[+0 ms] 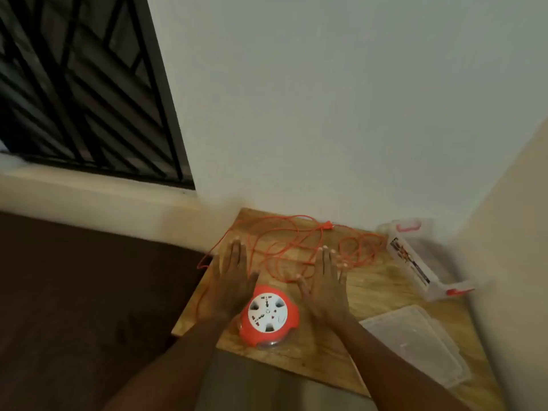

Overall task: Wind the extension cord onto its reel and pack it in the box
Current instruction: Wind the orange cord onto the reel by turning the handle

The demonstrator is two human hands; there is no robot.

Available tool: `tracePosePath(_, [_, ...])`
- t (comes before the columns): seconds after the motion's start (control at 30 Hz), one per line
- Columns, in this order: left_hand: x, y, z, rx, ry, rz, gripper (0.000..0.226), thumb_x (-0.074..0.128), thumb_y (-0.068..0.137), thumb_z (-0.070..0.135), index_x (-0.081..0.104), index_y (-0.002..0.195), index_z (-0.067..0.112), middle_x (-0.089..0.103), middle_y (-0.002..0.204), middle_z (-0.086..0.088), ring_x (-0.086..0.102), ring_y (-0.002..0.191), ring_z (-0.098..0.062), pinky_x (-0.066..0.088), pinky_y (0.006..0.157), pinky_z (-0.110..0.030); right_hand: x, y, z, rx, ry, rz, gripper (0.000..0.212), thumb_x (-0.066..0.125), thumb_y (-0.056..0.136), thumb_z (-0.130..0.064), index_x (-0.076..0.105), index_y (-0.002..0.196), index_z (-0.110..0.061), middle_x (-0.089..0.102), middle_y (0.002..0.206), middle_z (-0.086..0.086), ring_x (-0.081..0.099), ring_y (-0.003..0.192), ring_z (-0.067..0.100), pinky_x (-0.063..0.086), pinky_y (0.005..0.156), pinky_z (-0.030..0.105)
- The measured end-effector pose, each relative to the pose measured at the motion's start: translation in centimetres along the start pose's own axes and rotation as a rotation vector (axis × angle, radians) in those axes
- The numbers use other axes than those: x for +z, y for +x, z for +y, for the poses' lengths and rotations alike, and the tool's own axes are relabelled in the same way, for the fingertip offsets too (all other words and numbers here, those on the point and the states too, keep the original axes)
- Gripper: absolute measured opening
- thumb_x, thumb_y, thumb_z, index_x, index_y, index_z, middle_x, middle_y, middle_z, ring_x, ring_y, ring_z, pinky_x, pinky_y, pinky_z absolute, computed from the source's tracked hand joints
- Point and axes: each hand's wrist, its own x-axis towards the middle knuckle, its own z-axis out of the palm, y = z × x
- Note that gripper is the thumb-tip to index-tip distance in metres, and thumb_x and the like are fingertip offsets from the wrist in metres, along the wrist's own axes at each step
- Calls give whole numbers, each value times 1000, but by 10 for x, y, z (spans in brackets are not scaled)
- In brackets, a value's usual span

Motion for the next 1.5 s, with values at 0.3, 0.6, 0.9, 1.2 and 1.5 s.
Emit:
tracePosePath(0.3, [47, -27, -4, 90, -142, -159, 60, 42, 109, 33, 28, 160, 6, 45, 157, -14, 46, 139, -28, 38, 115, -39, 37, -33, -18, 60, 82, -298, 84, 32, 97, -60, -4, 156, -13, 0, 165, 10, -1, 151, 28, 8, 121, 48])
tracePosePath(0.6, [63, -43, -2, -119, -330, -179, 48, 53, 104, 24, 48, 150, 12, 52, 145, -10, 52, 130, -23, 51, 104, -34, 53, -51, -35, 164, 360, -449, 89, 62, 82, -39, 11, 153, -19, 33, 149, 14, 36, 135, 32, 30, 111, 45])
tracePosePath(0.9, [65, -23, 0, -450, -831, -195, 22, 61, 101, 22, 70, 101, 2, 71, 104, -18, 67, 99, -34, 56, 88, -45, 48, -44, -40, 233, 363, -449, 89, 71, 67, -48, 32, 143, -24, 45, 138, 3, 36, 127, 25, 37, 104, 42])
tracePosePath(1.2, [31, 32, 25, -424, -1345, -293, 46, 61, 103, 40, 64, 122, -2, 77, 105, -22, 75, 90, -35, 54, 64, -30, -16, -15, -24, 167, 438, -187, 88, 79, 63, -31, 38, 141, -27, 46, 127, 1, 41, 120, 22, 39, 102, 44])
tracePosePath(1.5, [-1, 95, 71, -240, -1550, -345, 37, 63, 101, 46, 75, 114, 15, 81, 106, -13, 78, 85, -26, 62, 63, -32, -77, 39, 9, 30, 309, 7, 92, 78, 58, -33, 39, 141, -34, 41, 141, -3, 36, 125, 20, 44, 97, 39])
